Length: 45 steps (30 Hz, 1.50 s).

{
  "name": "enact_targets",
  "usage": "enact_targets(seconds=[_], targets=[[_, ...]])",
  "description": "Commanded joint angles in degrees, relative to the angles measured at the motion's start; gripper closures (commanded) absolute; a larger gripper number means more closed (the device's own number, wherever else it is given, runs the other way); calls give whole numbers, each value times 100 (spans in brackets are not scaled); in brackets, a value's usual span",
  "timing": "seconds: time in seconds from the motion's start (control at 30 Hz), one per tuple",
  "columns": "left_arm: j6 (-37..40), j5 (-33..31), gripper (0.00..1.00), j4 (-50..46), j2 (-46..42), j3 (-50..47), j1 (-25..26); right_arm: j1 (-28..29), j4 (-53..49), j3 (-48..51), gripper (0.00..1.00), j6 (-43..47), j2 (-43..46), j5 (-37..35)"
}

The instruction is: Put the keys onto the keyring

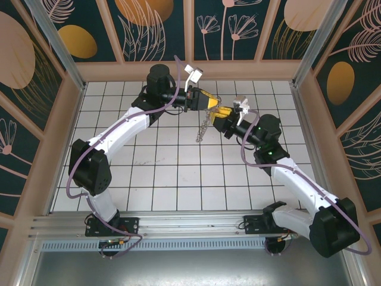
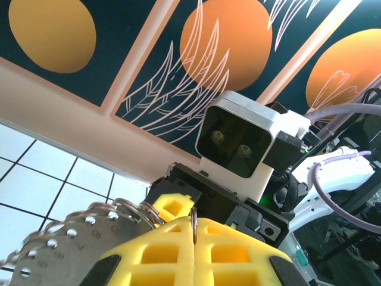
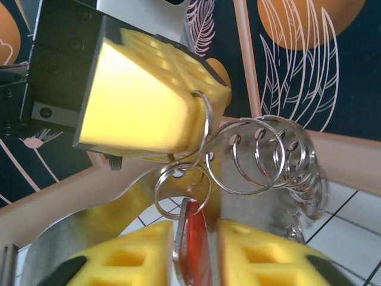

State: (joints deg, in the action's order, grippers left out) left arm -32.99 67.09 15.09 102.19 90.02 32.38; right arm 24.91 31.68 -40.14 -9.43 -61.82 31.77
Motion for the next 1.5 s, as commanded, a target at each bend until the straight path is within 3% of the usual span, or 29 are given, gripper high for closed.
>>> enact_targets(seconds=[0.0,0.07,0.7,1.07,1.47], targets=[[137,121,100,44,45,201,49,49,146,-195,91,41,88,9],[211,107,100,-30,37,210,49,50,-15,-204,100,91,160,-20],[1286,-162,100,-1254,-8,423,43,-44,-1982,-477,100,468,868,-544],[1575,-327,100,-1589,0,482,48,-189,-2182,-501,100,442,1066,-506],[1870,-478,100,-1872,-33,466,47,-193,-2526,-1151,100,503,510,-327]])
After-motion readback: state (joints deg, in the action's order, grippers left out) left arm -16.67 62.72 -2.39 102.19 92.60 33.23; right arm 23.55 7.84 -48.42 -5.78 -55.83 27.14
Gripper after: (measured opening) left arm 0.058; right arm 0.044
